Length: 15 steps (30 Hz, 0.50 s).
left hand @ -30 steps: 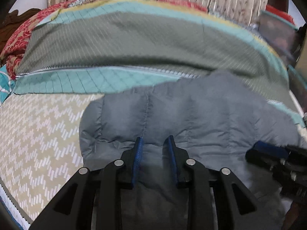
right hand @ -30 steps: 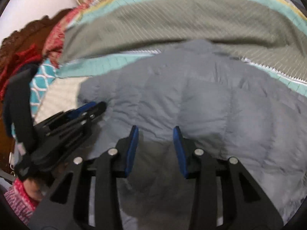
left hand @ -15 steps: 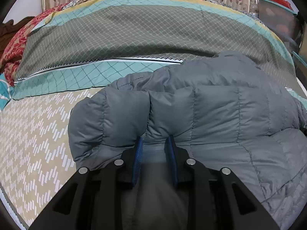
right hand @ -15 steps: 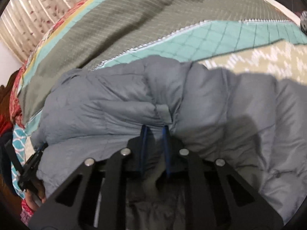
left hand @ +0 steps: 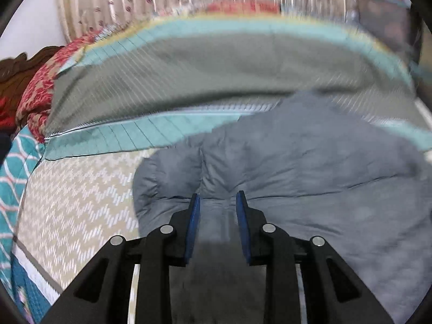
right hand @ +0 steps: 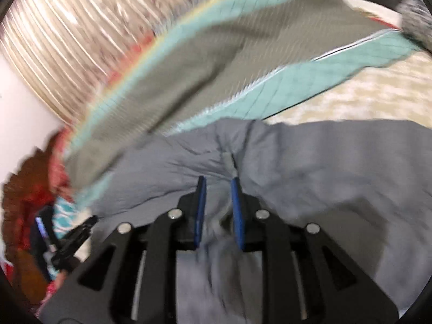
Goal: Fold large clothes
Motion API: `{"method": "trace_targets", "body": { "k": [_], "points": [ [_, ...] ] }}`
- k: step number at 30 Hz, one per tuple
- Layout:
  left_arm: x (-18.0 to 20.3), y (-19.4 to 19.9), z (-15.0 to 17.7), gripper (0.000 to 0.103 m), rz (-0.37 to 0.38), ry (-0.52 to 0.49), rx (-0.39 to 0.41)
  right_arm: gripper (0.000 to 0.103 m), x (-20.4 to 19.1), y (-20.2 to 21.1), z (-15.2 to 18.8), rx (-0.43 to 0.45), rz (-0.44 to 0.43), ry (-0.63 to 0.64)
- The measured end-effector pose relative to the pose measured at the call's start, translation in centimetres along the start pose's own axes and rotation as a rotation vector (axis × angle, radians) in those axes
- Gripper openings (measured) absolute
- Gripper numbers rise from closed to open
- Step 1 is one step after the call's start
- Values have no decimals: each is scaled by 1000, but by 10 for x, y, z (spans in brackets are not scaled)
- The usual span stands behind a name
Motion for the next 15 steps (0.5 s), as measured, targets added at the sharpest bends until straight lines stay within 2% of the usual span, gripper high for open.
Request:
{"method": "trace_targets", "body": {
  "k": [3, 6, 9, 10, 15],
  "points": [
    [9, 28, 14, 50, 87, 21, 18, 18, 49, 66, 44, 69, -34, -81],
    [29, 36, 32, 52, 137, 7, -10, 19, 108, 111, 89, 109, -28, -208],
    [60, 33, 45, 52, 172, -25, -50, 27, 157, 148, 128, 159, -34, -331],
    [72, 33, 52, 52, 178, -37, -57, 33, 166, 155, 134, 172, -48, -357],
    [139, 36, 81, 52, 212, -133, -87, 34, 221, 187, 160, 265, -127, -533]
  ]
}}
Point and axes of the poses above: each gripper's, at about its wrist camera, not at the fingertips, and y roughly against the way its jaws point, x to its right, z to its underside, the point moved 10 cm from there along -y, roughly the way its jaws point, and after that the axes turned 14 degrees about -x, right-handed, at the moved point
